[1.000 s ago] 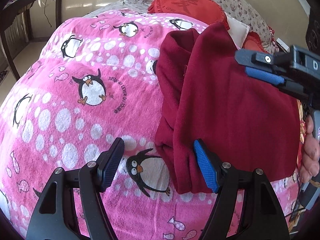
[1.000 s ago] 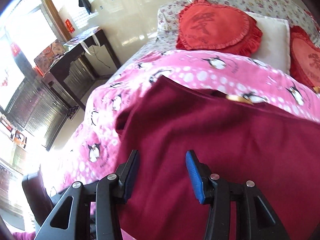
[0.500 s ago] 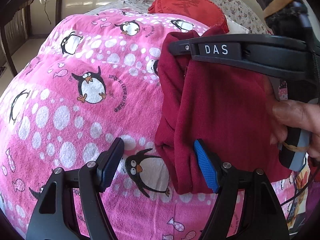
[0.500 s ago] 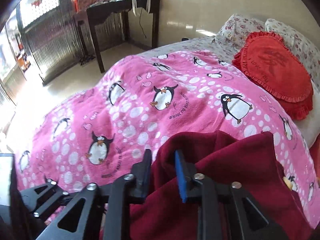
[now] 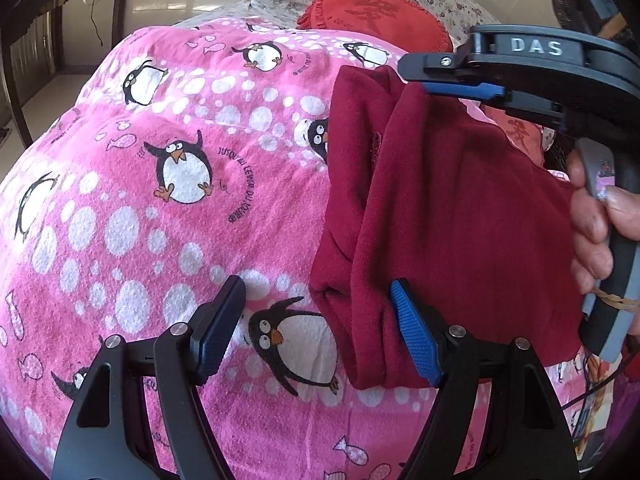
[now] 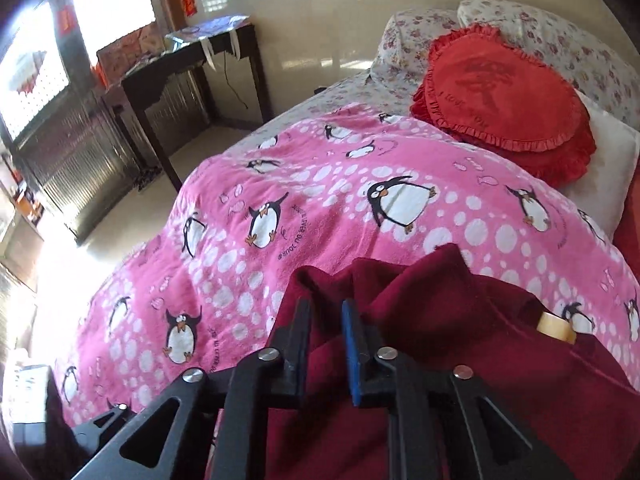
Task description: Fold small clothes
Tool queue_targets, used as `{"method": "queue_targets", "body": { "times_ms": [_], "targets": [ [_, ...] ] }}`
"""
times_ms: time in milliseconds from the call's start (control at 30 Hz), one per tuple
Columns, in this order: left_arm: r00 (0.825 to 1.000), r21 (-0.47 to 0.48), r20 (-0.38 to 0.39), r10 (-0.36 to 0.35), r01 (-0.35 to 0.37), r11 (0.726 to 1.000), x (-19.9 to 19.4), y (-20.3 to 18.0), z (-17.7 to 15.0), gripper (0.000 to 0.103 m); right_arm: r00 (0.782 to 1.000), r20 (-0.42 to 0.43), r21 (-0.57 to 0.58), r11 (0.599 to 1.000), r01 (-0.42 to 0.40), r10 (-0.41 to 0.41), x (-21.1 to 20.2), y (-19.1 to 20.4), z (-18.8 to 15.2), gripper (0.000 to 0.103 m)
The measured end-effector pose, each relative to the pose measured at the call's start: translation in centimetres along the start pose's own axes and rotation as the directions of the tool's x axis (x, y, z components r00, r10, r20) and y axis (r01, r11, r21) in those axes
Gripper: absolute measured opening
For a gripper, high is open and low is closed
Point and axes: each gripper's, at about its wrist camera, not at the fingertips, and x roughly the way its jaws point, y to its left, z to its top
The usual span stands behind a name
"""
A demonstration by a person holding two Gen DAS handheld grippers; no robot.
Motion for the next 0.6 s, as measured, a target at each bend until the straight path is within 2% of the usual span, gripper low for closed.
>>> {"method": "queue_targets", "body": {
  "times_ms": [133, 233, 300, 367, 433, 500, 600],
  "targets": [
    [1.0, -0.004, 0.003, 0.003, -0.003, 1.0, 0.1, -0.1, -0.1, 0.076, 0.999, -0.003, 0.013, 0.999, 0.035, -0.035, -1.3, -0.4, -0.5, 0.029],
    [1.0, -0.006, 0.002, 0.003, -0.003, 1.0, 0.1, -0.1, -0.1, 0.076, 0.998, -0.057, 0.073, 0.997, 0.023, -0.019, 0.6, -1.3, -1.2, 0.029],
    [1.0, -0.007, 0.0, 0.001, -0.001, 1.0, 0.0, -0.2, -0.1, 0.076, 0.994, -0.113, 0.113, 0.993, 0.014, -0.001, 2.8, -2.0, -1.7, 0.035],
    [1.0, -0.008, -0.002, -0.007, 0.007, 1.0, 0.0, 0.0, -0.2, 0.076, 0.993, -0.116, 0.147, 0.989, 0.012, 0.005, 3.1, -2.2, -1.8, 0.037],
    [1.0, -0.011, 0.002, -0.018, 0.018, 1.0, -0.1, 0.2, -0.3, 0.076, 0.994, -0.107, 0.176, 0.984, -0.009, 0.028, 2.2, -2.1, -1.2, 0.043],
    [1.0, -0.018, 0.008, -0.028, 0.029, 0.999, -0.2, 0.4, -0.4, 0.076, 0.995, -0.081, 0.221, 0.974, -0.045, 0.064, 1.3, -2.1, -0.7, 0.054],
    [0.999, -0.03, 0.016, -0.041, 0.041, 0.999, -0.4, 0.7, -0.6, 0.076, 0.995, -0.083, 0.248, 0.968, -0.029, 0.051, 0.9, -1.9, 0.1, 0.07]
  ]
}}
